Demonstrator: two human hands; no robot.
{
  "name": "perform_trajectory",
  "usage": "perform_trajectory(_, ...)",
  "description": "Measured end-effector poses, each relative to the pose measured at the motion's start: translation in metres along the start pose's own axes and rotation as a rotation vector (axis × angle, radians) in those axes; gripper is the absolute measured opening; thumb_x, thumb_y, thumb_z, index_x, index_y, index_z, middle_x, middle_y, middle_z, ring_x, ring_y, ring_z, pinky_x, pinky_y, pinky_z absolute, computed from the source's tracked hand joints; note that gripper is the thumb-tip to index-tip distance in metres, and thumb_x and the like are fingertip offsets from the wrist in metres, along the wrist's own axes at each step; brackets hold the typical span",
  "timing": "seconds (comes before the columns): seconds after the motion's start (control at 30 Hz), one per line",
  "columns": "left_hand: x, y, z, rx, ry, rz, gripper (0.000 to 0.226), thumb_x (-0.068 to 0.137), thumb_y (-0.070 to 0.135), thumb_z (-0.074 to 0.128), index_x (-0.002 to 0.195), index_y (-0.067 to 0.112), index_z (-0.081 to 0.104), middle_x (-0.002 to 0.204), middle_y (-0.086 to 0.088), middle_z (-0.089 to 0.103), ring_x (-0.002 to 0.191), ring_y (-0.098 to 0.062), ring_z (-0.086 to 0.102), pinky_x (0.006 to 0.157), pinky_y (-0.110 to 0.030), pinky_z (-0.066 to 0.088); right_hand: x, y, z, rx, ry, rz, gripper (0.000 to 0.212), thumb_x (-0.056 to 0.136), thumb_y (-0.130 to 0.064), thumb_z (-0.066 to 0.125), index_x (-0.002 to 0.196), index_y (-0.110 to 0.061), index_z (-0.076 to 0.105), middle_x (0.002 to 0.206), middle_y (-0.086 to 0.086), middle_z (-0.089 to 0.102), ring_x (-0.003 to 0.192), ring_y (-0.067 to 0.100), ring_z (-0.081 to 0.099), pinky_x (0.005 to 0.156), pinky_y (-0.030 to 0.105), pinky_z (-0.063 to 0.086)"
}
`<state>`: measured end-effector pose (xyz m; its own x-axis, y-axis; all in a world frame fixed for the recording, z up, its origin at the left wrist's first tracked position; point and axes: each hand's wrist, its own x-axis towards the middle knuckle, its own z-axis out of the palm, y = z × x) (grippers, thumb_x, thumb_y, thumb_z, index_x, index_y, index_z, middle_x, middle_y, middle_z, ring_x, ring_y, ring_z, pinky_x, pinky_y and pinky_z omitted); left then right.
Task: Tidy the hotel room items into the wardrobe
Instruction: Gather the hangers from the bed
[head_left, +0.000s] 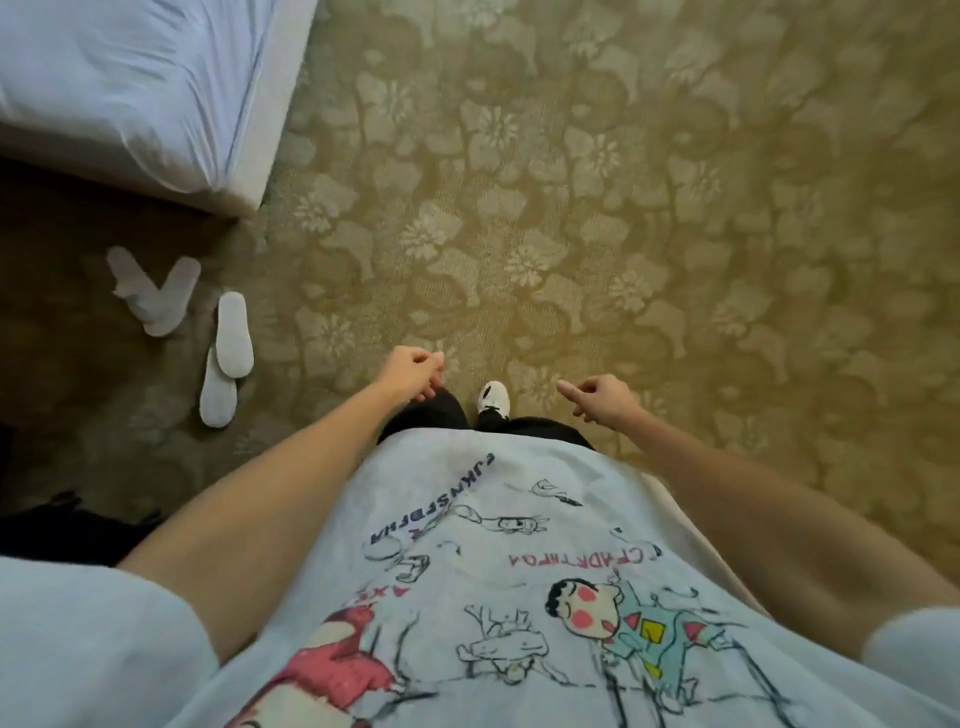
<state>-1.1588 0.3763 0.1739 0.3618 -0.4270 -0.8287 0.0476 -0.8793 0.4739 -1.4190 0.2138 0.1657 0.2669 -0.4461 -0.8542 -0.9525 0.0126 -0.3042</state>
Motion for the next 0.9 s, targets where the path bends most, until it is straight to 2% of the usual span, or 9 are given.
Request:
perform_trajectory(0.1,0.027,0.033,-0.016,0.032,0.038,-0.002,0.029,0.104,0.026,0.051,0.096,0.003,0.069,0.076,-0.005,0.069,0.055,-0.014,0.058,0.048,-0.023,0.046,0.029,-0.046,-0.028,0.014,-0.012,-0.066,0.046,0.096,-0.051,0.058,0.099,-0.008,0.073,0.087,0.005,0.075,0.078,0.017,0.070,0.075,0.034,0.059)
perform_trajectory(0.23,0.068,0.067,-0.049,0.019,0.053,-0.050,0.026,0.103,0.022,0.052,0.094,0.005,0.068,0.078,-0.007,0.069,0.059,-0.016,0.060,0.052,-0.024,0.049,0.074,-0.133,-0.072,0.019,-0.051,-0.174,0.040,0.097,-0.047,0.056,0.096,-0.011,0.072,0.089,0.003,0.075,0.076,0.014,0.068,0.067,0.027,0.053)
perform_trajectory(0.4,0.138,0.116,-0.106,-0.092,0.110,-0.178,0.023,0.103,0.018,0.053,0.088,0.006,0.065,0.072,-0.007,0.064,0.053,-0.016,0.057,0.040,-0.018,0.045,0.151,-0.250,-0.144,-0.057,-0.125,-0.271,0.034,0.098,-0.043,0.056,0.102,-0.013,0.072,0.088,0.002,0.075,0.077,0.014,0.069,0.067,0.024,0.055)
perform_trajectory(0.5,0.178,0.161,-0.145,-0.175,0.145,-0.243,0.022,0.102,0.019,0.055,0.088,0.005,0.063,0.072,-0.009,0.062,0.052,-0.017,0.055,0.038,-0.016,0.043,0.195,-0.309,-0.204,-0.114,-0.136,-0.273,0.031,0.099,-0.041,0.056,0.101,-0.013,0.070,0.089,0.003,0.075,0.074,0.015,0.068,0.062,0.023,0.054)
perform_trajectory(0.63,0.230,0.248,-0.194,-0.230,0.143,-0.259,0.022,0.099,0.024,0.058,0.090,0.006,0.066,0.072,-0.008,0.065,0.055,-0.017,0.057,0.043,-0.020,0.046,0.243,-0.366,-0.293,-0.175,-0.106,-0.219,0.034,0.099,-0.043,0.056,0.103,-0.013,0.070,0.087,0.003,0.074,0.078,0.018,0.071,0.066,0.026,0.056)
perform_trajectory(0.73,0.280,0.323,-0.226,-0.241,0.128,-0.220,0.023,0.100,0.025,0.059,0.096,0.004,0.067,0.071,-0.007,0.065,0.053,-0.016,0.057,0.042,-0.020,0.045,0.280,-0.396,-0.362,-0.181,-0.039,-0.205,0.033,0.099,-0.039,0.056,0.100,-0.009,0.071,0.083,0.001,0.073,0.071,0.016,0.068,0.061,0.024,0.053)
perform_trajectory(0.8,0.306,0.376,-0.245,-0.242,0.109,-0.177,0.022,0.100,0.024,0.059,0.098,0.003,0.066,0.073,-0.008,0.065,0.053,-0.016,0.057,0.039,-0.019,0.043,0.300,-0.411,-0.402,-0.136,0.000,-0.168,0.032,0.099,-0.037,0.058,0.099,-0.008,0.071,0.082,0.003,0.073,0.068,0.017,0.066,0.063,0.028,0.054)
perform_trajectory(0.9,0.351,0.463,-0.276,-0.204,0.052,-0.091,0.021,0.100,0.025,0.059,0.094,0.006,0.068,0.078,-0.008,0.068,0.055,-0.015,0.059,0.044,-0.020,0.047,0.339,-0.433,-0.462,-0.052,0.072,-0.092,0.032,0.098,-0.038,0.060,0.099,-0.009,0.072,0.081,0.003,0.073,0.065,0.016,0.065,0.068,0.036,0.058)
